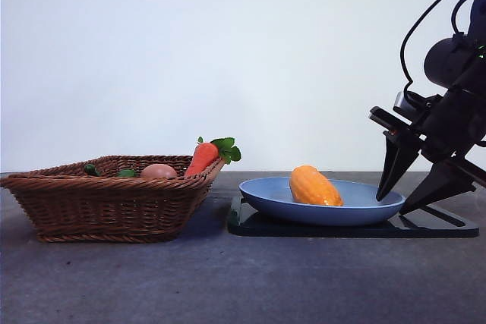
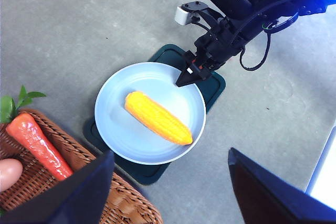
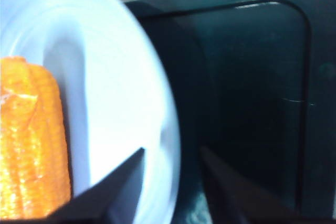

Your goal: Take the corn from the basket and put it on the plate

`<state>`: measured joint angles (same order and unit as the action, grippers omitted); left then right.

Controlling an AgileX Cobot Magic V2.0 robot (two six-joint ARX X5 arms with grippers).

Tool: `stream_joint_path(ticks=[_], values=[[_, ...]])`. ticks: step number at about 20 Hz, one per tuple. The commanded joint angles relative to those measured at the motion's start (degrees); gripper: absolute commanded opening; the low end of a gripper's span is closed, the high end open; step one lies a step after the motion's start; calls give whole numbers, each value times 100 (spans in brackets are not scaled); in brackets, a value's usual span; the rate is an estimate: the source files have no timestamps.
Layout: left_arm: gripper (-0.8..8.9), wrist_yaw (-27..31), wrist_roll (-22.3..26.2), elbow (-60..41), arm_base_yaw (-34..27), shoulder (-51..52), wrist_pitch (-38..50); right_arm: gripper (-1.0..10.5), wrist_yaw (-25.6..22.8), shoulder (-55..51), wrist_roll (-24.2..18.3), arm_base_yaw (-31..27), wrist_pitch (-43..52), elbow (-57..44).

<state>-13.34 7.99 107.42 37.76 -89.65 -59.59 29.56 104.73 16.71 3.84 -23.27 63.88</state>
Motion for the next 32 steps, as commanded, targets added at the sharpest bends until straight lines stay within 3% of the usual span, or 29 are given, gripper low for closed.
stream_joint_path(ticks=[1, 6, 12, 15, 17, 20, 24, 28, 32], values=[[352, 7, -11, 168, 44, -57, 35, 212, -48, -195, -87, -48, -20, 85], [352, 9, -9, 168, 44, -57, -11, 212, -109, -1580, -286, -103, -601, 85], [346, 4, -17, 168, 46, -57, -308, 211, -116, -3528, -1097, 343, -2549, 85], [287, -2, -17, 168, 46, -57, -433, 189, -131, -4210, -1325, 732, -3289, 85], [192, -20, -20, 168, 48, -57, -564, 127, -306, -4507, -1445, 946, -3543, 85], [1, -20, -37, 168, 46, -57, -734, 0, -402, -4682, -1703, 1132, -3700, 83], [7, -22, -28, 166, 46, -57, -728, 2, -413, -4677, -1847, 1158, -3685, 72], [7, -872, 35, 50, 44, -57, -319, 2, -415, -4693, -1930, 1191, -3467, 61], [7, -890, 35, -485, 42, 24, 339, 2, -415, -4922, -1932, 1189, -2717, -13]])
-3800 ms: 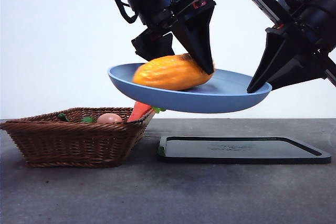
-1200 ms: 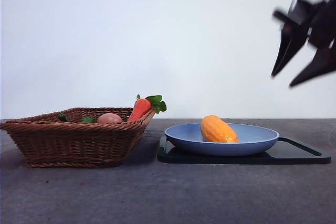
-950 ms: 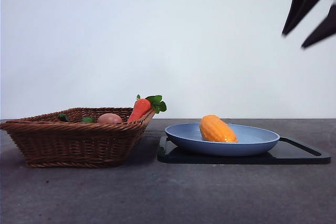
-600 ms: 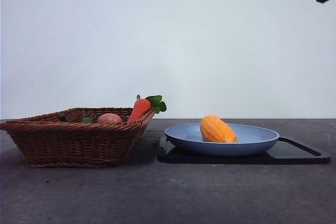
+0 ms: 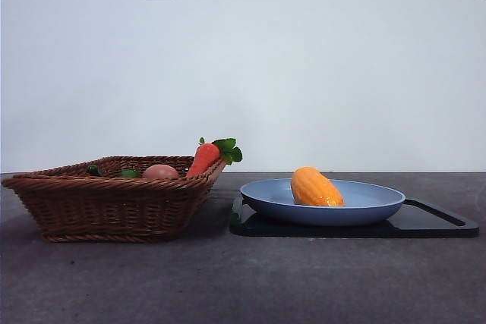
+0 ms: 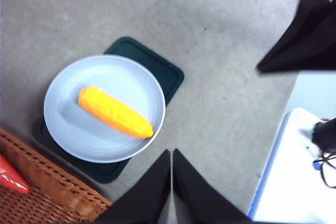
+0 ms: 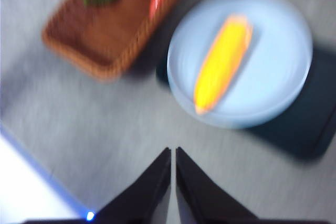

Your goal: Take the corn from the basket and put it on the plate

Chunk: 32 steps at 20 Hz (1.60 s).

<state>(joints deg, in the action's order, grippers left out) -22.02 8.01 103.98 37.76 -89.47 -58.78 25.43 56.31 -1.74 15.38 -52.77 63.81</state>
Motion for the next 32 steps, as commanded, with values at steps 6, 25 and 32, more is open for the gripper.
stream_joint_path(ticks=[6, 25, 32], values=[[7, 37, -658, -2754, -417, 1414, 2988, 2, -4, -957, -39, 28, 1976, -1257], [7, 1589, -1821, -7287, -566, 3711, 7578, 2, -625, -1635, 1032, 28, 6330, -4400], [8, 1587, -1814, -7285, -560, 3711, 7656, 2, -621, -1637, 1032, 24, 6389, -4398]])
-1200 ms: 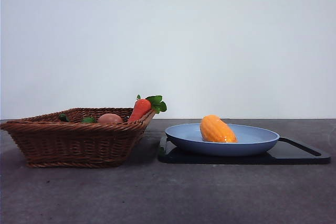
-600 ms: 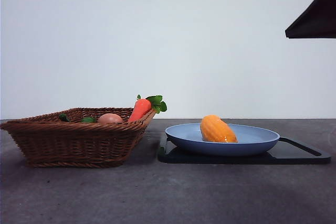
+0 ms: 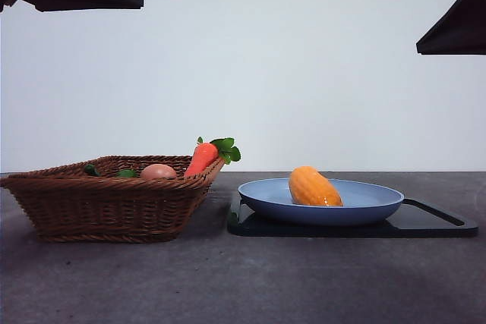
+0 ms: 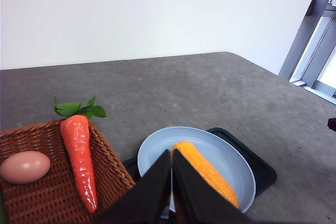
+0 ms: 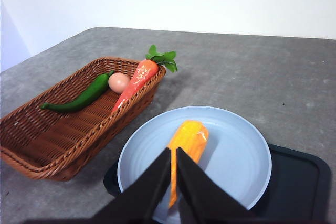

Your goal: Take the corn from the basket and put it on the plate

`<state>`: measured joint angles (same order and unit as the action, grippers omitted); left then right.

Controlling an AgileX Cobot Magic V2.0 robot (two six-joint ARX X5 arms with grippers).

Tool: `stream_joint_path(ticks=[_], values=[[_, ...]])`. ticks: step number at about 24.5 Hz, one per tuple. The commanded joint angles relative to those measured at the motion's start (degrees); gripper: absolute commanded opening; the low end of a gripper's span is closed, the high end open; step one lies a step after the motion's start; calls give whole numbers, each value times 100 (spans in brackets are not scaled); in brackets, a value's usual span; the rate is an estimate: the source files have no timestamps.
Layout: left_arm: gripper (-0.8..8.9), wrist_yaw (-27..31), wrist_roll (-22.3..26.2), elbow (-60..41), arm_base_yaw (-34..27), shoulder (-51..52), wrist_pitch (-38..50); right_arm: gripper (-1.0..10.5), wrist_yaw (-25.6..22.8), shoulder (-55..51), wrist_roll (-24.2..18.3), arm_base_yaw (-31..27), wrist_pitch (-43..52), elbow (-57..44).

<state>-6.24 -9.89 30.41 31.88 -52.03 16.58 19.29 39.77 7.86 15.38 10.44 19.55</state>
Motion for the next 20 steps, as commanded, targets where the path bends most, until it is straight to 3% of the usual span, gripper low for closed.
stream_joint_path(ticks=[1, 12, 17, 20], values=[[8, 9, -26, 72, 28, -33, 125, 2, -7, 17, 70, 24, 68, 28], [8, 9, 24, 72, 28, -26, 63, 2, -7, 17, 70, 24, 68, 28], [8, 114, 1257, 63, -264, 264, -507, 2, -7, 17, 70, 24, 68, 28], [8, 138, 1434, -79, -831, 710, -1132, 2, -7, 17, 70, 24, 68, 28]])
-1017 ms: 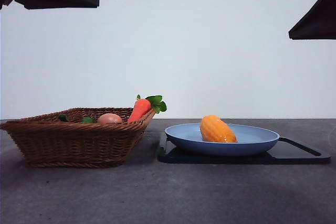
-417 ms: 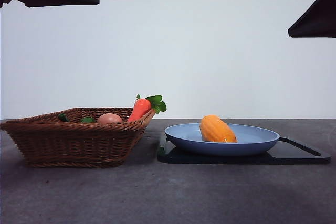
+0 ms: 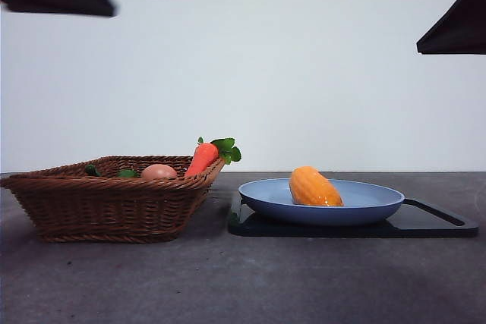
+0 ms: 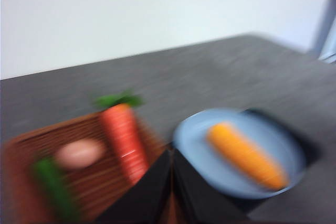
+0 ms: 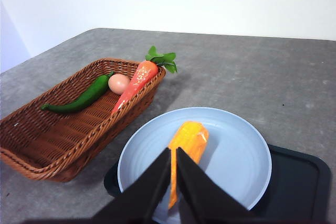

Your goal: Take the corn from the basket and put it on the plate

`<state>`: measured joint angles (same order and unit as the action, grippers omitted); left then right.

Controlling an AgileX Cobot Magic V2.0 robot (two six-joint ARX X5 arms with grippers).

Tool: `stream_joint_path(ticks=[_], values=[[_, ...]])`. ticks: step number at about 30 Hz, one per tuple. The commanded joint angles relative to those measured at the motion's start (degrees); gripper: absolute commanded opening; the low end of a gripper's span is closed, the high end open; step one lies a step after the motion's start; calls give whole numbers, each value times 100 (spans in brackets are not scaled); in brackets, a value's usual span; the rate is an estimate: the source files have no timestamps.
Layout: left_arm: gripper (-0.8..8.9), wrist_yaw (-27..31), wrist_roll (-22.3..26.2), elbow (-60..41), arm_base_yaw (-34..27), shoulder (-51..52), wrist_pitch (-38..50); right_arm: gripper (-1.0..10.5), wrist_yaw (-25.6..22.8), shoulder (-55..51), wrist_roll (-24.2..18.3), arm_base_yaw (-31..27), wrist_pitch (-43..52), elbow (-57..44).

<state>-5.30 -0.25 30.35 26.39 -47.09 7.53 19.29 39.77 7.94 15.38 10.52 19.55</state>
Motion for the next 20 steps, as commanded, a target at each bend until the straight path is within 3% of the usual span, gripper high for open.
stream_joint_path(ticks=[1, 10, 20], values=[[8, 44, 470, -181, -507, 409, -367, 2, -7, 17, 61, 24, 59, 28], [8, 114, 560, -1550, -2004, 2216, -457, 2, -7, 17, 61, 24, 59, 28], [8, 114, 538, -2597, -2599, 3644, -553, 2, -7, 17, 63, 24, 59, 28]])
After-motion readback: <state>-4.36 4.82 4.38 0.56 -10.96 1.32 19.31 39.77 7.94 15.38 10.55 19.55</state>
